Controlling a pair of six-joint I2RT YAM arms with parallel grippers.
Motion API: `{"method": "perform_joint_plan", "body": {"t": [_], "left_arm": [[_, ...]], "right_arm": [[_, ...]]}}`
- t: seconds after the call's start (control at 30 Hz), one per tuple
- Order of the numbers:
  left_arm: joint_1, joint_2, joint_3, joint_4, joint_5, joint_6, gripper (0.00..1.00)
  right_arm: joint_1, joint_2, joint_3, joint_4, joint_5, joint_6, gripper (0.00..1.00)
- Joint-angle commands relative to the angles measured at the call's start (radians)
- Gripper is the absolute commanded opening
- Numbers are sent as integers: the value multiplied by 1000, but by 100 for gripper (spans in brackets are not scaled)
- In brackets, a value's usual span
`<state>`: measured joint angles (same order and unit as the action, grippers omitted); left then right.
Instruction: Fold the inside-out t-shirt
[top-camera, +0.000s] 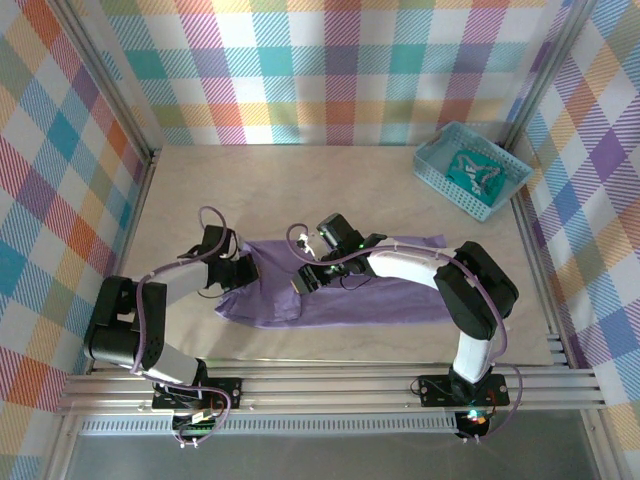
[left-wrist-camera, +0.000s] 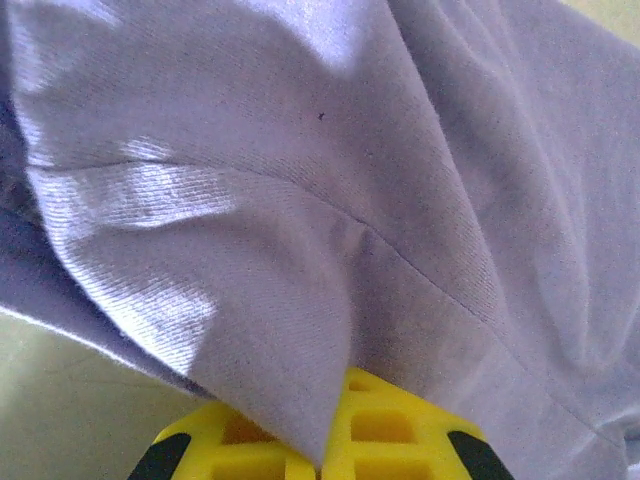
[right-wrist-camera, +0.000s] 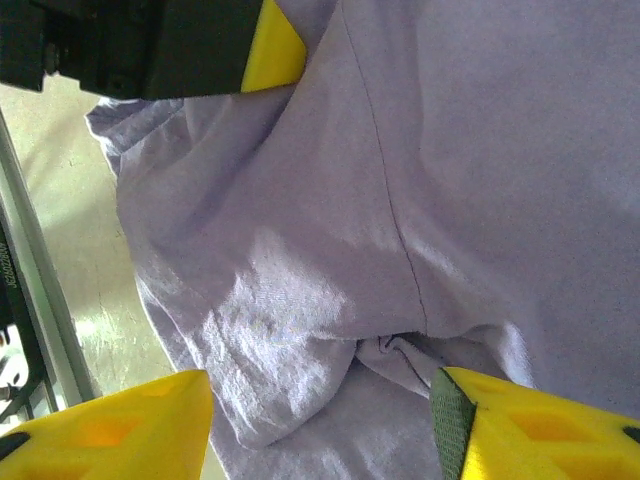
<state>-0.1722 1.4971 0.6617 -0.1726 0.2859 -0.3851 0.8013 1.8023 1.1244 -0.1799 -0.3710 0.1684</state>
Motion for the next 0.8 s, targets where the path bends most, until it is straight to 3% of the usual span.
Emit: {"method": "perform_joint_plan", "body": {"t": [0.0, 0.13, 0.37, 0.57, 0.77], "left_arm": [[13, -23, 39, -114, -133, -48, 0], [85, -94, 103, -252, -261, -63, 0], [185, -143, 377, -537, -458, 65, 0], [201, -22, 716, -754, -691, 215, 0], [186, 53, 820, -825, -685, 233, 0]], "right_arm": [[-18, -46, 19, -41, 25, -24, 59], [-54, -102, -12, -52, 31, -24, 60], [-155, -170, -49, -121, 71, 27, 61], [-225, -138, -13, -182, 152, 87, 61], [-226, -25, 70, -162, 102, 121, 59]]}}
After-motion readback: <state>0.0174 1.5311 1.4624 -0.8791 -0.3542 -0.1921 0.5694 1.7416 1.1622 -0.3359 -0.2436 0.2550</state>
